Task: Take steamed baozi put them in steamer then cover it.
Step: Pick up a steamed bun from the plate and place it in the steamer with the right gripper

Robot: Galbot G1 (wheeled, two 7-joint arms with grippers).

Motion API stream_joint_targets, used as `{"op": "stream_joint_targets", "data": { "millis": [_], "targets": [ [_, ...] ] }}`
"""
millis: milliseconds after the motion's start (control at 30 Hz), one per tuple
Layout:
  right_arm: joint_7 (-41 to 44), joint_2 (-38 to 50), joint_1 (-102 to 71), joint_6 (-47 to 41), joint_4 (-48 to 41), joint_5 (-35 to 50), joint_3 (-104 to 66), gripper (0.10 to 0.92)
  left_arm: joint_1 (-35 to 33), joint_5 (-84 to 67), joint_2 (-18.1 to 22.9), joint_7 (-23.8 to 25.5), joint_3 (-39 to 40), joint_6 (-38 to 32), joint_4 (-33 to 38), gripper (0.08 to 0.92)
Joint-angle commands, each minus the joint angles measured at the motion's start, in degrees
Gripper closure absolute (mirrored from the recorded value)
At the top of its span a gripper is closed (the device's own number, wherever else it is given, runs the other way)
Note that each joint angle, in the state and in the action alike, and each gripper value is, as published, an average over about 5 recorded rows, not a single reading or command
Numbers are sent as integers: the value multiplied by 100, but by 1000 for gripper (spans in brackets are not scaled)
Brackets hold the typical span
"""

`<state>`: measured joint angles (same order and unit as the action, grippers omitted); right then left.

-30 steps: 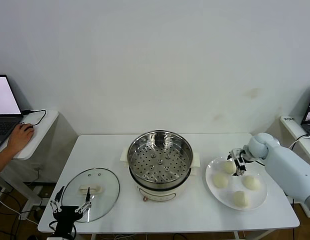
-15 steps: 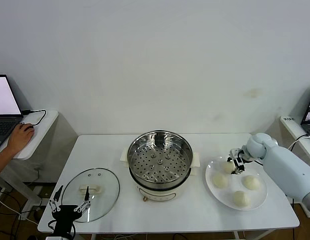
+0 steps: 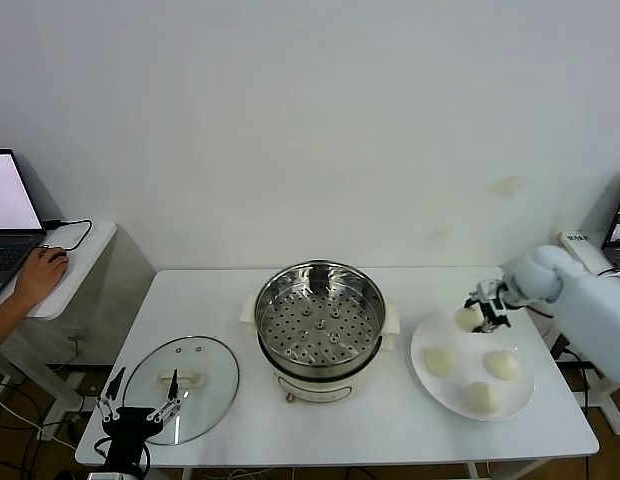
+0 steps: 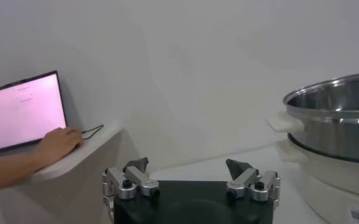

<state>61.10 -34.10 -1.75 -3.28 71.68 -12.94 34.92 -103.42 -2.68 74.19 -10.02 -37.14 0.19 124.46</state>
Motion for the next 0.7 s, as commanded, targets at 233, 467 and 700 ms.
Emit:
{"op": "stream_joint_targets", "data": {
  "millis": [233, 467, 700],
  "targets": [
    [-404, -180, 3618, 25, 1645, 2159, 2833, 439, 9, -17, -24, -4, 5, 2, 80, 177],
    [-742, -1371, 3845, 348, 1604, 2594, 3367, 437, 9, -56, -42, -3, -93, -6, 99, 177],
    [-981, -2262, 3553, 857, 1164, 2489, 3649, 432, 44, -146, -42, -4, -234, -10, 107, 177]
  ]
}}
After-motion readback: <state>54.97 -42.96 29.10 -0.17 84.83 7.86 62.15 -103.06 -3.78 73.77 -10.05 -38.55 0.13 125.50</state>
